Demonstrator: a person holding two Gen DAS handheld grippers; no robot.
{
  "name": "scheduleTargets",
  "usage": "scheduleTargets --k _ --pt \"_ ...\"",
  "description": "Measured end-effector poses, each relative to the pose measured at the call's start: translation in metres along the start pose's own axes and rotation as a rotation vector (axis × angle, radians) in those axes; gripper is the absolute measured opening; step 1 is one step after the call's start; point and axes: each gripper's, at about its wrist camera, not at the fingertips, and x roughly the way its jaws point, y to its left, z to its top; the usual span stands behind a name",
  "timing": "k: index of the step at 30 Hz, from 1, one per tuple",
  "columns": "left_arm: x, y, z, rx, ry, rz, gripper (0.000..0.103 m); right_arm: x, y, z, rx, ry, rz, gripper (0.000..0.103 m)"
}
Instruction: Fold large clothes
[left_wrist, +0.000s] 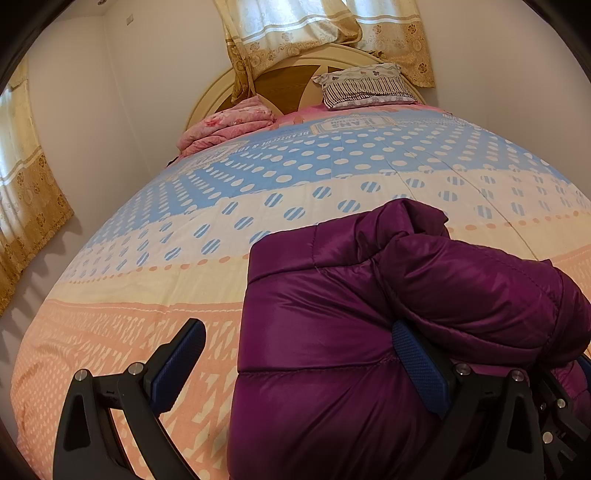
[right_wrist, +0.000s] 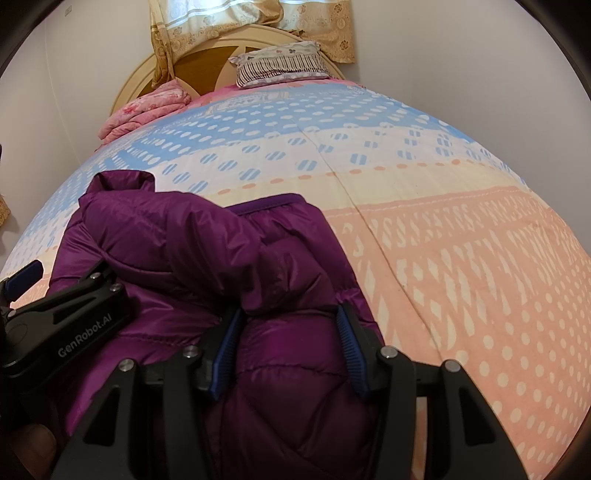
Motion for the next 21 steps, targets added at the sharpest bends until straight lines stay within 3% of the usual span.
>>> scheduleTargets --k 21 --pt "0.0013 -0.0017 -0.0006 0.013 -0.002 0.004 0.101 0.0014 -0.0025 0.0001 0.002 -0.001 0.001 0.054"
